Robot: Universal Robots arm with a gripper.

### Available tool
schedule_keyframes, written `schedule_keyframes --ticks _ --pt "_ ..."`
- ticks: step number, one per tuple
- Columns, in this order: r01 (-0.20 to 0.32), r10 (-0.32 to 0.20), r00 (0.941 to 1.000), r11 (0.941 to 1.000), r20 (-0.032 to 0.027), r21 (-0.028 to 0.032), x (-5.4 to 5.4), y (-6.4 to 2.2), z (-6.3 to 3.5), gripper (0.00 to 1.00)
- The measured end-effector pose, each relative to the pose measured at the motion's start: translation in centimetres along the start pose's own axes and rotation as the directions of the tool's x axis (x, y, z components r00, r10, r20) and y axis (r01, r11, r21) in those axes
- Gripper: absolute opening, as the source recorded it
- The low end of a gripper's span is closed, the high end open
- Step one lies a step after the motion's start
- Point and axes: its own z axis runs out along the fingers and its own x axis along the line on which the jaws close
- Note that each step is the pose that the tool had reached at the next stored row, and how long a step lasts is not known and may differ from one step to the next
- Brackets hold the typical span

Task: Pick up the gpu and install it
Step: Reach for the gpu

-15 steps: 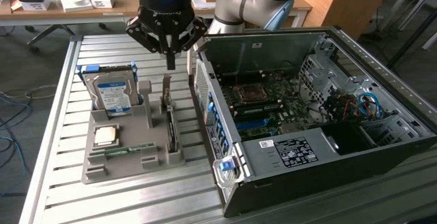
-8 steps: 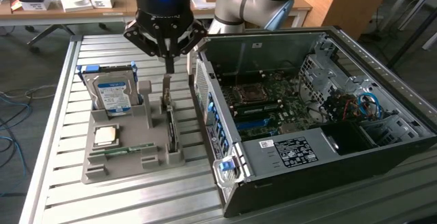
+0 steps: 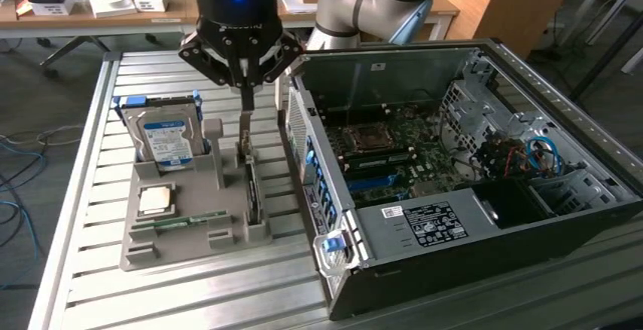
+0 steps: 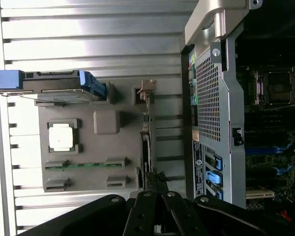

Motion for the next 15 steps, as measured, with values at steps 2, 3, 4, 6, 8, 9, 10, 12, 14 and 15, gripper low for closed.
schedule_keyframes --ticks 2,3,4,6,8,9,10,12,14,15 --pt "0.0 0.0 1.0 1.0 -0.0001 0.0001 0.02 -0.16 0.01 0.11" --pt "0.0 0.0 1.0 1.0 0.0 0.0001 0.04 -0.23 0.02 0.11" --pt "0.0 0.0 1.0 1.0 0.0 0.0 0.06 -0.29 0.03 0.11" --pt "0.0 0.0 1.0 1.0 0.0 0.0001 0.08 -0.32 0.04 0.11" --pt "0.0 0.0 1.0 1.0 0.0 0.0001 0.08 -0.32 0.04 0.11" --pt "0.0 0.0 1.0 1.0 0.0 0.0001 0.08 -0.32 0.04 0.11" --pt "0.0 0.0 1.0 1.0 0.0 0.0001 0.08 -0.32 0.04 0.11" --pt "0.0 0.0 1.0 1.0 0.0 0.0 0.1 -0.34 0.13 0.11" --pt "0.0 0.0 1.0 1.0 -0.0001 0.0003 0.14 -0.35 0.2 0.11" --pt "0.0 0.0 1.0 1.0 -0.0001 0.0002 0.16 -0.35 0.24 0.11"
